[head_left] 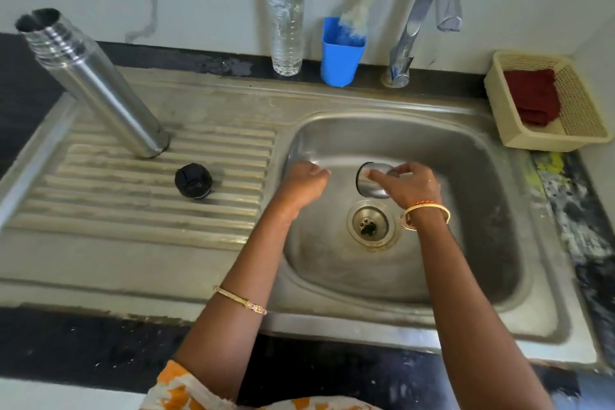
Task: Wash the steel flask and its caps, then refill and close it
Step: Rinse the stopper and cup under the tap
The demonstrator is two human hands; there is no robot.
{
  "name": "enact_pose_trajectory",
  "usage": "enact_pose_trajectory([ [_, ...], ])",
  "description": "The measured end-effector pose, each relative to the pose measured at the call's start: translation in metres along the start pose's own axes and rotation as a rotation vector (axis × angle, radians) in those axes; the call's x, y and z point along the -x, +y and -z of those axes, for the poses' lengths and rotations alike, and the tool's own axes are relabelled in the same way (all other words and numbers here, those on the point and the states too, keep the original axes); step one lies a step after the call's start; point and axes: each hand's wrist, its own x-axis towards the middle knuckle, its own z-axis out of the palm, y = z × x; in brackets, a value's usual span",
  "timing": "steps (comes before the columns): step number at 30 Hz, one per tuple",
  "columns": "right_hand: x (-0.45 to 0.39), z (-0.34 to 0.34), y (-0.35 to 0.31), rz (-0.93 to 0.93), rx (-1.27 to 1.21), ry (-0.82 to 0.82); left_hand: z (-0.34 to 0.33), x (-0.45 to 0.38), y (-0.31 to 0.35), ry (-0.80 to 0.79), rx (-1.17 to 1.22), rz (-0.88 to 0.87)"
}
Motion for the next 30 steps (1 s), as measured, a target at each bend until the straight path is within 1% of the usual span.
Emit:
enact_pose_trajectory([
  [2, 0.011, -0.007, -0.009, 0.014, -0.061, 0.029, 0.010, 0.009, -0.011, 0.033, -0.071, -0.058],
  [3, 0.018, -0.010, -0.016, 0.031, -0.099, 0.041, 0.015, 0.013, -0.015, 0.082, -0.096, -0.116],
  [5, 0.031, -0.023, -0.037, 0.027, -0.248, -0.015, 0.034, 0.023, -0.026, 0.188, -0.130, -0.281],
  [7, 0.047, -0.041, -0.060, 0.008, -0.507, -0.170, 0.059, 0.032, -0.038, 0.285, -0.156, -0.438],
  [8, 0.055, -0.050, -0.072, -0.005, -0.647, -0.260, 0.071, 0.036, -0.045, 0.340, -0.159, -0.489],
  [9, 0.064, -0.063, -0.084, -0.017, -0.766, -0.334, 0.086, 0.038, -0.056, 0.397, -0.157, -0.522],
  [10, 0.069, -0.076, -0.095, -0.018, -0.835, -0.375, 0.101, 0.041, -0.065, 0.454, -0.156, -0.533],
  [11, 0.075, -0.091, -0.106, 0.000, -0.851, -0.392, 0.116, 0.042, -0.077, 0.501, -0.159, -0.531],
  [13, 0.081, -0.119, -0.124, 0.090, -0.732, -0.359, 0.140, 0.043, -0.099, 0.543, -0.190, -0.504],
  [14, 0.084, -0.134, -0.133, 0.149, -0.648, -0.327, 0.152, 0.043, -0.109, 0.534, -0.229, -0.482],
  [17, 0.087, -0.170, -0.154, 0.303, -0.440, -0.246, 0.178, 0.036, -0.131, 0.473, -0.330, -0.488],
  [19, 0.085, -0.186, -0.159, 0.358, -0.348, -0.223, 0.190, 0.032, -0.137, 0.430, -0.303, -0.530],
  [24, 0.080, -0.216, -0.162, 0.425, -0.276, -0.206, 0.214, 0.022, -0.143, 0.359, -0.224, -0.591],
  [27, 0.075, -0.223, -0.167, 0.454, -0.276, -0.201, 0.224, 0.016, -0.147, 0.264, -0.191, -0.572],
  [30, 0.071, -0.227, -0.173, 0.484, -0.252, -0.241, 0.229, 0.013, -0.152, 0.208, -0.154, -0.543],
])
